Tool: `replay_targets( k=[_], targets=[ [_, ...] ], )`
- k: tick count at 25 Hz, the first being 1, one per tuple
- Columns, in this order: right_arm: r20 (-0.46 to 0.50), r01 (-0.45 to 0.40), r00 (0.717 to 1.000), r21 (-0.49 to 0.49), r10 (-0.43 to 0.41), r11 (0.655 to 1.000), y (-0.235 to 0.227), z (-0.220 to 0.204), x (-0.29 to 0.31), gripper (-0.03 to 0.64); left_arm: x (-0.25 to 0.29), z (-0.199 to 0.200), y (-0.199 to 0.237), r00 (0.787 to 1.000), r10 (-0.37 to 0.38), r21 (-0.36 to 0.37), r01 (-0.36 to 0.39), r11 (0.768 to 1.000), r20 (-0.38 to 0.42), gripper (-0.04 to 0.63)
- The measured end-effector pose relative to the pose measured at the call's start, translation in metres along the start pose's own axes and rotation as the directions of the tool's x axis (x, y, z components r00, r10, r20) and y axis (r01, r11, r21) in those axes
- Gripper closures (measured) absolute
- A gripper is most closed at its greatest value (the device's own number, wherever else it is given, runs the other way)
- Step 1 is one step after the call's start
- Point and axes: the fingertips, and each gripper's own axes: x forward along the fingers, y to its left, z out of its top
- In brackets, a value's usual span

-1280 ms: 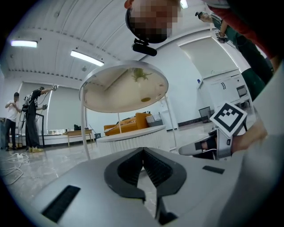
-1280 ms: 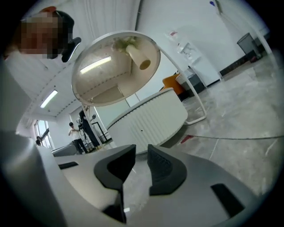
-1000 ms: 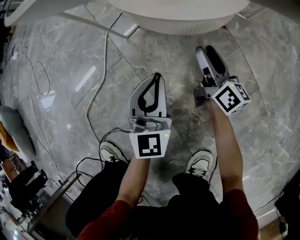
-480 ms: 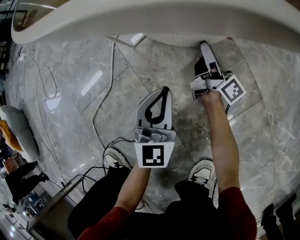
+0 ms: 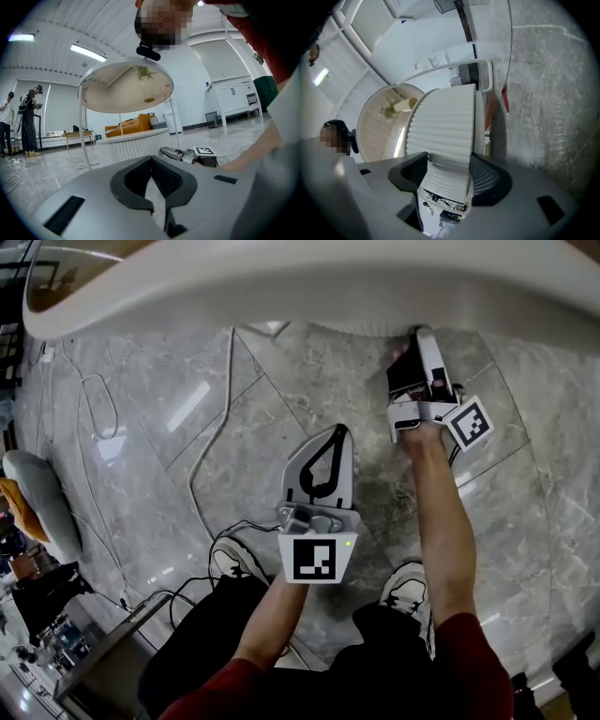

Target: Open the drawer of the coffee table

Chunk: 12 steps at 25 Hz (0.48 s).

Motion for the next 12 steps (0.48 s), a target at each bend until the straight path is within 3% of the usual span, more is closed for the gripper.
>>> replay_targets(
  k=[12],
  targets=[
    [-0.005,-0.008,1.000,0.034,0.009,0.999,0.013,-0.006,-0.034,0.351,-0.015,-0.008,0.006,0.999,0.031,-0.010,-0.031,0.999,-0.017,0.581]
  ],
)
